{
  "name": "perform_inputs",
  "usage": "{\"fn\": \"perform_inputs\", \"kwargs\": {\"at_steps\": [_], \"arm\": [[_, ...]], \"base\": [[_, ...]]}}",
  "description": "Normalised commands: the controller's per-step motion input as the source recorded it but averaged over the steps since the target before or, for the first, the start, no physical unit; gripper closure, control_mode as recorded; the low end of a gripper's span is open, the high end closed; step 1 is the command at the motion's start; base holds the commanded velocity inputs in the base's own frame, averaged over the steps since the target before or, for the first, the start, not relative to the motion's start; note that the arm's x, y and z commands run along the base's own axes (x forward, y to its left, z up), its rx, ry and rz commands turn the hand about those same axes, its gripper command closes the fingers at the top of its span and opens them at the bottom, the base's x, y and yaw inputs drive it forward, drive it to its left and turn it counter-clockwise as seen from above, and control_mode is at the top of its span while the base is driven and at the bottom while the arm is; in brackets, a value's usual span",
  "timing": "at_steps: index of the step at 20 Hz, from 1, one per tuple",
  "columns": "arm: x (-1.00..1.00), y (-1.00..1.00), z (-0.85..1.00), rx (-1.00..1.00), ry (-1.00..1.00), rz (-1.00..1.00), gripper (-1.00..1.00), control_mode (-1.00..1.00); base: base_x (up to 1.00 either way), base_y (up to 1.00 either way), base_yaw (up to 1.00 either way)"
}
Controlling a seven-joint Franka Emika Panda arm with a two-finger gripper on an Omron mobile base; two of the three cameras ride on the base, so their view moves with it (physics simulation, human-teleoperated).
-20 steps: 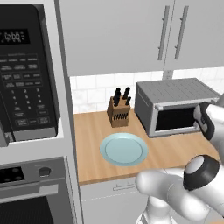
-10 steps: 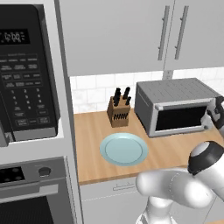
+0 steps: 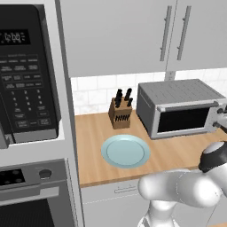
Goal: Pick up the kebab skewer and baguette bread, and place them inside the toaster oven. Close the toaster oven door and start by setting the timer.
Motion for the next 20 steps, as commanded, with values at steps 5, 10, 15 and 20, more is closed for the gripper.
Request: {"fn": "perform_inputs", "kwargs": {"at_steps": [5,10,15,20], "arm": [[0.08,-0.05,-0.06,0.32,0.01,-0.2,-1.0,-1.0],[0.04,-0.24,-0.01,0.31,-0.03,-0.14,-1.0,-1.0],[0.33,-0.16,-0.01,0.16,-0.13,-0.18,-1.0,-1.0],[0.23,-0.01,-0.17,0.11,-0.14,-0.21,-1.0,-1.0]], "base": [[0.0,0.0,0.0],[0.0,0.0,0.0],[0.0,0.0,0.0],[0.0,0.0,0.0]]}}
